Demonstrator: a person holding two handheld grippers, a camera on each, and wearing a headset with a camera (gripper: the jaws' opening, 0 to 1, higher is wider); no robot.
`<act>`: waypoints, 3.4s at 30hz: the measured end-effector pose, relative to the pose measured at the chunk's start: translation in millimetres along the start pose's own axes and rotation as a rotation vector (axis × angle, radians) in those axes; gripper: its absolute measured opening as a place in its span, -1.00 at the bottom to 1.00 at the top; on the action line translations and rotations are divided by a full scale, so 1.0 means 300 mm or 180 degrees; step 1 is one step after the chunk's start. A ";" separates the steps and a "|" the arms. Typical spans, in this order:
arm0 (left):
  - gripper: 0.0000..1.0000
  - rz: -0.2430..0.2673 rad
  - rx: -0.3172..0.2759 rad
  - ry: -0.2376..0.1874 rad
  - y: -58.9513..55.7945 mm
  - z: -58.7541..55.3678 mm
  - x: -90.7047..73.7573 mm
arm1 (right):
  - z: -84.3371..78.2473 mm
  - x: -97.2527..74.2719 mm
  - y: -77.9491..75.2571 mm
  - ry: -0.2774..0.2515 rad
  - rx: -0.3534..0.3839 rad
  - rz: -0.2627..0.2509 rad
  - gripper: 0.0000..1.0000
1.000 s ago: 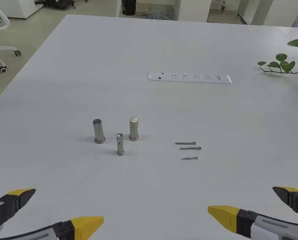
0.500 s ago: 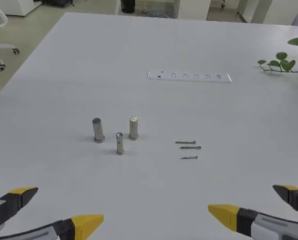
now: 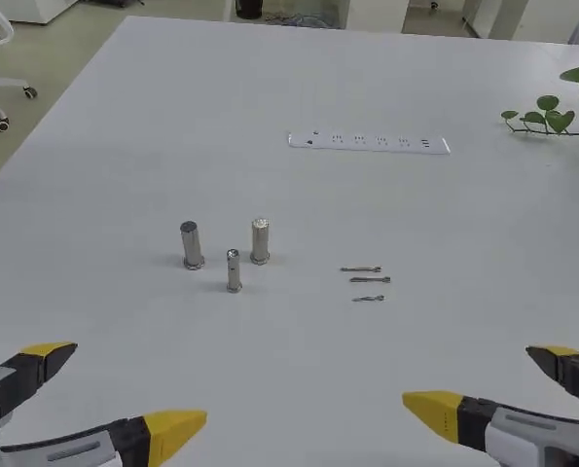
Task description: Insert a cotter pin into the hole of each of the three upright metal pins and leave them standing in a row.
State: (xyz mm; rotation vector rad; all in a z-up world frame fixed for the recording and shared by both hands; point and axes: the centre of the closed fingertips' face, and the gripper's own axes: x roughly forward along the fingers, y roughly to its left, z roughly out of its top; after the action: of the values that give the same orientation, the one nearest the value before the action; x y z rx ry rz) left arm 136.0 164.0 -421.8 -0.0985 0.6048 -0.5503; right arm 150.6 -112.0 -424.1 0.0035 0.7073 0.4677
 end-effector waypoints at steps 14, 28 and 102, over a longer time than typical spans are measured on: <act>0.90 -0.0028 0.0102 0.0120 -0.007 -0.009 0.003 | 0.002 0.004 -0.004 0.0003 -0.0120 0.0003 0.93; 0.81 -0.0005 0.0007 0.0020 0.024 0.012 0.001 | -0.002 0.010 0.008 0.0073 -0.0028 0.0022 0.92; 0.45 0.0067 0.0772 0.0494 0.298 0.160 0.234 | 0.003 0.013 -0.035 0.0157 0.0184 -0.0210 0.84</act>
State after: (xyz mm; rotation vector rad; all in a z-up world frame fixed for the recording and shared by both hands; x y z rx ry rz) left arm 252.2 200.4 -440.3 0.1807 0.6844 -0.6105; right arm 158.0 -119.9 -427.5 0.0229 0.7670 0.3853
